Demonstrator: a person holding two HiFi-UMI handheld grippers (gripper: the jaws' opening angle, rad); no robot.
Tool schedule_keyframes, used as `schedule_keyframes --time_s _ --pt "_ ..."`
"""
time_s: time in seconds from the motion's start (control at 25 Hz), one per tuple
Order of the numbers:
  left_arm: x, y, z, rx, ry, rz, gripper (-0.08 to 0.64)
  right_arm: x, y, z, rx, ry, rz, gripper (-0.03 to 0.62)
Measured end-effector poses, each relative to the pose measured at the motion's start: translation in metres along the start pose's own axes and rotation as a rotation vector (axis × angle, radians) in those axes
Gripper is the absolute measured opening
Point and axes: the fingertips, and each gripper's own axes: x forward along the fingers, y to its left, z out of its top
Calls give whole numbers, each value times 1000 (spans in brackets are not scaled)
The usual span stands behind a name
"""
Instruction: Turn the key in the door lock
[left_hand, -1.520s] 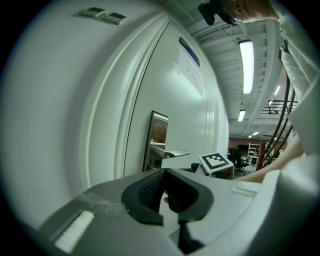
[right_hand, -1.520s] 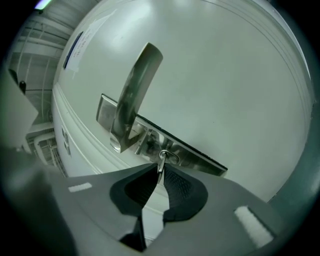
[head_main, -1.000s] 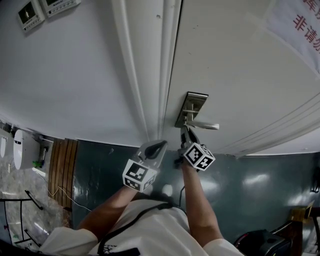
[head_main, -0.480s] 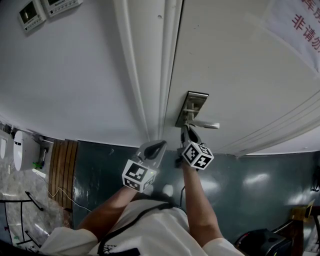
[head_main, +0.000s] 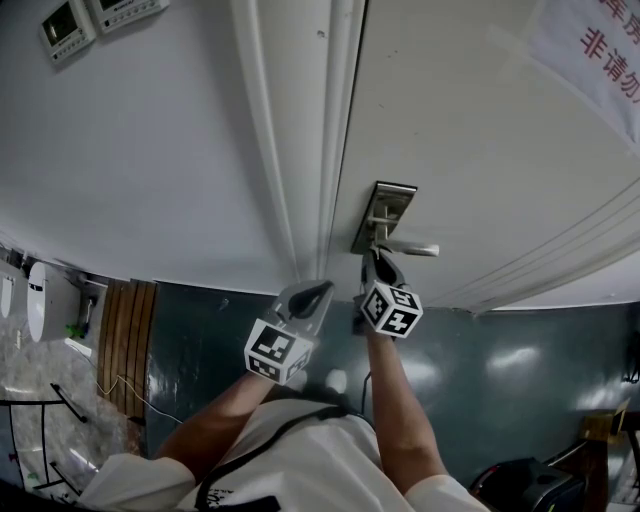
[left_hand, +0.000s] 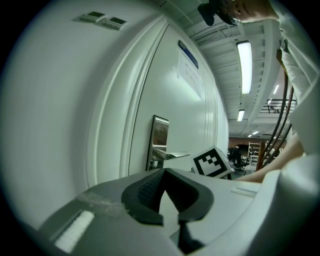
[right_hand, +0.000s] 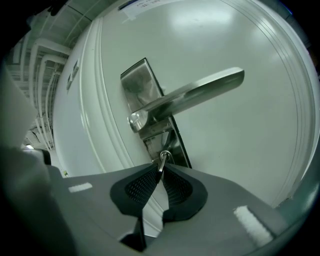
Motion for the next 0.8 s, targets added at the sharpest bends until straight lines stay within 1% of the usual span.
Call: schedule_keyframes --time_s 0.24,0.56,0.68,0.8 --pt "-3 -2 -1 -9 0 -1 5 1 0 -2 -143 24 -35 48" --pt "-6 -2 -2 -6 4 1 5 0 -1 -5 -267 66 -72 51" --pt "-7 -1 -2 -3 3 4 5 0 0 -4 -299 70 -79 52" --pt "-7 -1 -2 -2 3 3 5 1 2 -3 -353 70 -99 52"
